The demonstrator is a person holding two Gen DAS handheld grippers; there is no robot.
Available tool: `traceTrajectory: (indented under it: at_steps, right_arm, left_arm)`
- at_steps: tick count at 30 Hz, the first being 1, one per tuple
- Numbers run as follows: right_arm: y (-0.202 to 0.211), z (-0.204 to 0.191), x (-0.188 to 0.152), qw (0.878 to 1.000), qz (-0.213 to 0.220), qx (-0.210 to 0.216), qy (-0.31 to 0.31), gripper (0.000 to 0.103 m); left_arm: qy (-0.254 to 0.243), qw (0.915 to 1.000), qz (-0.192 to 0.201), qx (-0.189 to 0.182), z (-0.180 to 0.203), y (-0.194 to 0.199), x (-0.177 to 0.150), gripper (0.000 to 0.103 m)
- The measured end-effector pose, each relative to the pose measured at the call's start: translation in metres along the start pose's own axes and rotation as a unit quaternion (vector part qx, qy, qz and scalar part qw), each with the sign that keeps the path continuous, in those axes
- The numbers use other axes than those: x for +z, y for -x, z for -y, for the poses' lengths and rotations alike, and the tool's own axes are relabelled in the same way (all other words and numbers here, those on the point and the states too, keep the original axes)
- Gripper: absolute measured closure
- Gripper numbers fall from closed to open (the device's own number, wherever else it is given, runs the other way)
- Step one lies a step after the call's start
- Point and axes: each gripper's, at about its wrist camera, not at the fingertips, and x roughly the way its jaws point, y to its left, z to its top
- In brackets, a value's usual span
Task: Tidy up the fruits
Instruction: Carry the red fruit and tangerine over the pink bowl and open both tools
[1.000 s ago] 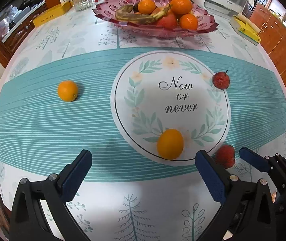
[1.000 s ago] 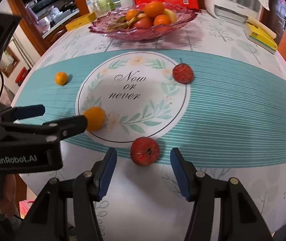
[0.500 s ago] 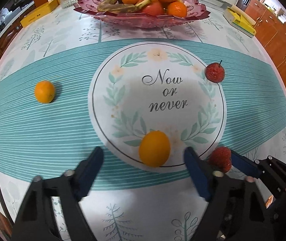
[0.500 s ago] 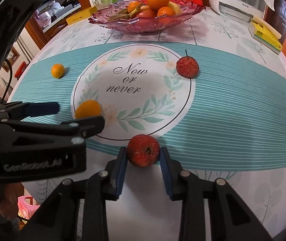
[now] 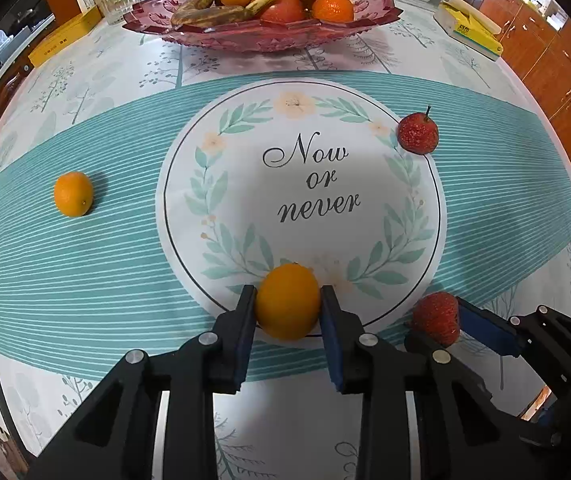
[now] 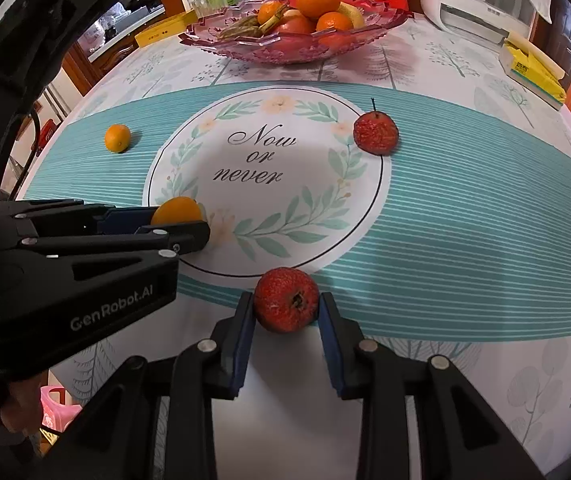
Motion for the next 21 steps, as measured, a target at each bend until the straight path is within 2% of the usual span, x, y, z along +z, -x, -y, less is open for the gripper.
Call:
traceTrajectory:
  at_steps: [5, 11, 21]
  right_arm:
    - [0.006, -0.004, 0.005, 1.000, 0.008, 0.001, 0.003, 0.071]
    - [0.026, -0.013, 0.018, 1.000, 0.029, 0.005, 0.008, 0.071]
    - [0.087, -0.032, 0.059, 0.994, 0.111, 0.003, 0.016, 0.071]
  left_arm:
    - [-0.001, 0.9999, 0.013, 0.004, -0.004, 0.011, 0.003, 0.074]
    - [-0.006, 0.9991, 0.042, 0.007, -0.010, 0.045, 0.013, 0.074]
    - [-0.021, 0.9925, 0.119, 0.018, -0.026, 0.118, 0.041, 0.074]
